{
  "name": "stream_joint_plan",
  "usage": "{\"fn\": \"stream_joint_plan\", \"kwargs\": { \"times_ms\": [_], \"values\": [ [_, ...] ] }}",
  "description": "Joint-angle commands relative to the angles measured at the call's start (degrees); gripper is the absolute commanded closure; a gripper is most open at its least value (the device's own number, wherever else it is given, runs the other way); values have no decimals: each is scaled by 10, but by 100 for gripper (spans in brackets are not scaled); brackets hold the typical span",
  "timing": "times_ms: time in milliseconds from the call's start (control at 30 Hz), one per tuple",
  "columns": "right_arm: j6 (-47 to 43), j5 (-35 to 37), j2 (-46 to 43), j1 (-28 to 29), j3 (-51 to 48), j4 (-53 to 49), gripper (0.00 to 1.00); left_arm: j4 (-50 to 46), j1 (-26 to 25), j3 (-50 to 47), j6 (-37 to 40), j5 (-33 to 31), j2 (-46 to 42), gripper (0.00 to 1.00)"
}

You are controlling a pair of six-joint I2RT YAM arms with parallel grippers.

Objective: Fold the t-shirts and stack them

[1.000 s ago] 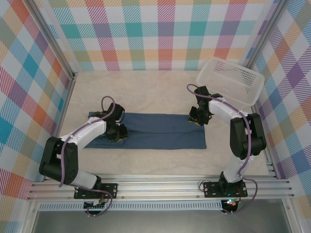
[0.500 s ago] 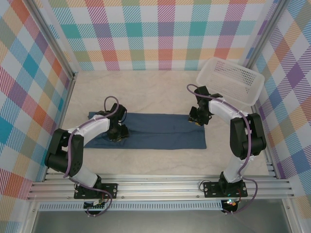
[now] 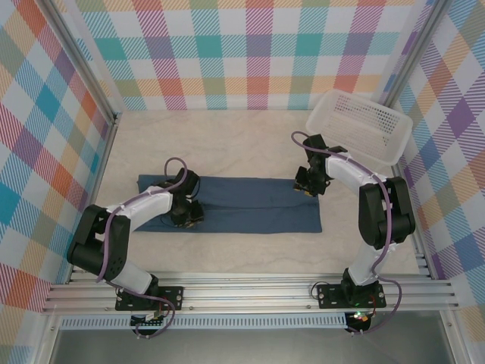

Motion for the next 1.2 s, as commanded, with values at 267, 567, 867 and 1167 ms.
{"fn": "stream_joint_plan", "kwargs": {
  "times_ms": [267, 567, 867, 1167],
  "values": [
    [-34, 5, 30, -45, -6, -2, 76, -8, -13, 1, -34, -15, 23, 78],
    [15, 16, 71, -44, -43, -72, 83, -83, 35, 124, -35, -60, 168, 78],
    [117, 5, -37, 53, -171, -111, 78, -211, 48, 600, -19, -60, 472, 78],
    [260, -78, -30, 209, -212, -49, 77, -304, 17, 957, -29, -3, 678, 77]
  ]
}}
